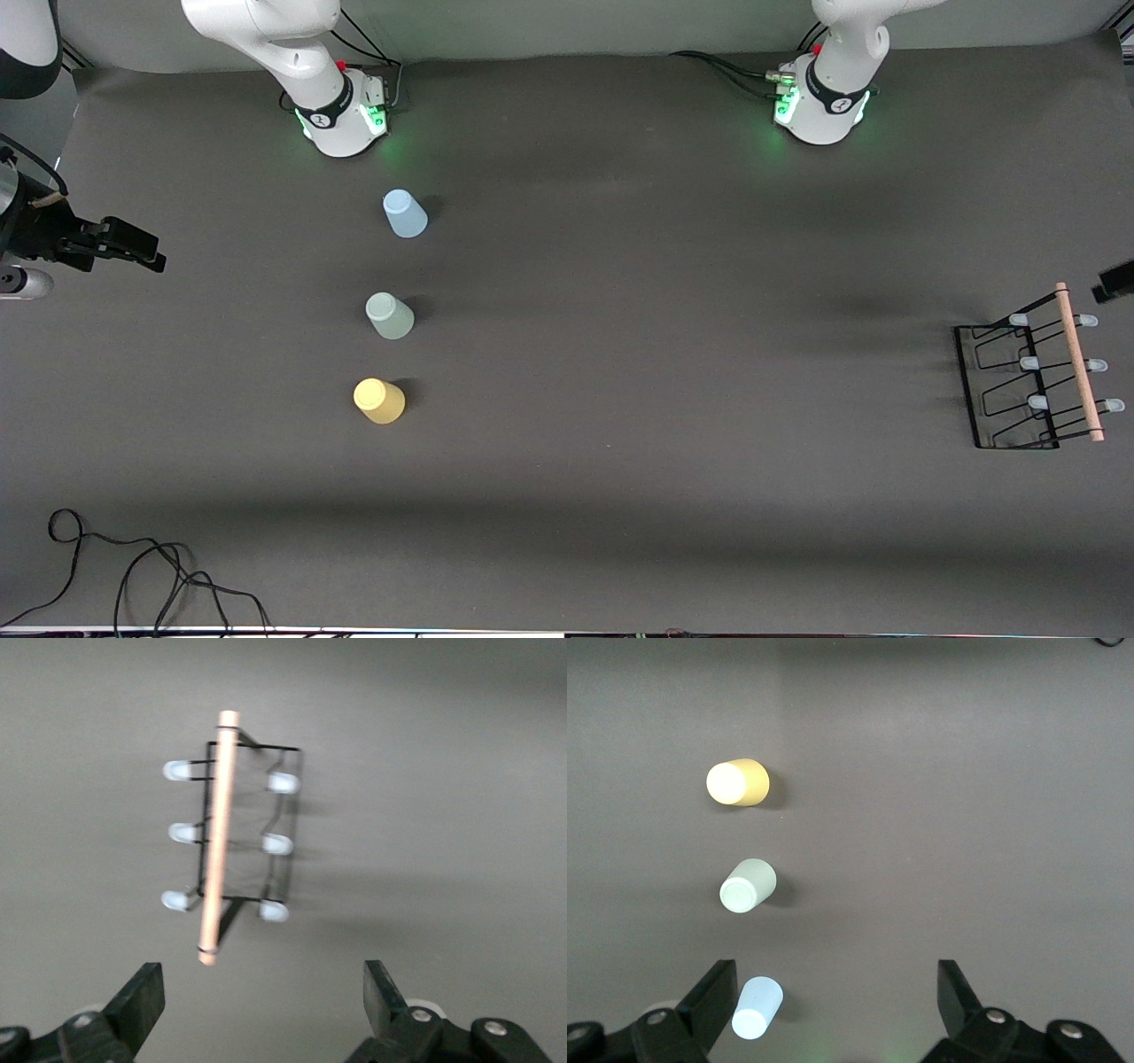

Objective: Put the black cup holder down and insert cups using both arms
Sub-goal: 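Move the left gripper down over the black wire rack's wooden handle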

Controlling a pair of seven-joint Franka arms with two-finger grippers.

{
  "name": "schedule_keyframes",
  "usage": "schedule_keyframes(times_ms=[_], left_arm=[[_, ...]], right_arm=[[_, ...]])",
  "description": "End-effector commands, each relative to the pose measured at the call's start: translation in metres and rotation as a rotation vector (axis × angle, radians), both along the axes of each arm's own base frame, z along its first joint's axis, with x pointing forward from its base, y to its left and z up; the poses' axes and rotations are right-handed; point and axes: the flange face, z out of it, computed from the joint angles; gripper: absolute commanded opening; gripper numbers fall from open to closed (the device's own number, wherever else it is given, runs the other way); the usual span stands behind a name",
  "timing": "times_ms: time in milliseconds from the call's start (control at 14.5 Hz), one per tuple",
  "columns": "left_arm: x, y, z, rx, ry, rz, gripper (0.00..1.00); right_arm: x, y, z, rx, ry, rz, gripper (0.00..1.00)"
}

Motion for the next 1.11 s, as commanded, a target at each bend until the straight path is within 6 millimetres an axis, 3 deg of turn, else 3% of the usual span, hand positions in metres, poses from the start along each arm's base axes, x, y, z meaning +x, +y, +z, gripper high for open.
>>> schedule_keyframes(times_ms=[0, 207, 345, 622, 691, 898, 967, 1036], left_arm=[[0.006, 0.006, -0.046, 0.012, -0.002, -0.034, 1.0], [0.008, 0.017, -0.103, 0.014, 0.007, -0.085, 0.99], [0.011, 0.035, -0.13, 0.032, 0.029, -0.103, 0.94], [0.011, 0.047, -0.181, 0.007, 0.094, -0.105, 0.76], [0.011, 0.047, -0.186, 0.003, 0.101, -0.105, 0.69], [0.011, 0.048, -0.185, 0.003, 0.105, -0.107, 0.12], [0.014, 0.047, -0.179, 0.006, 0.107, -0.117, 0.0], [0.019, 0.047, -0.168, 0.018, 0.105, -0.137, 0.0]], right_arm=[[0.0, -0.002, 0.003, -0.011, 0.0, 0.001, 1.0], [0.0, -0.002, 0.003, -0.011, 0.0, 0.001, 1.0], [0.0, -0.002, 0.002, -0.011, 0.001, 0.001, 1.0], [0.0, -0.002, 0.003, -0.011, 0.001, 0.001, 1.0], [-0.001, -0.002, 0.003, -0.011, 0.001, 0.001, 1.0], [-0.001, -0.002, 0.003, -0.011, 0.001, 0.001, 1.0], [-0.001, -0.002, 0.003, -0.011, 0.001, 0.001, 1.0], [-0.001, -0.002, 0.002, -0.011, 0.004, 0.001, 1.0]])
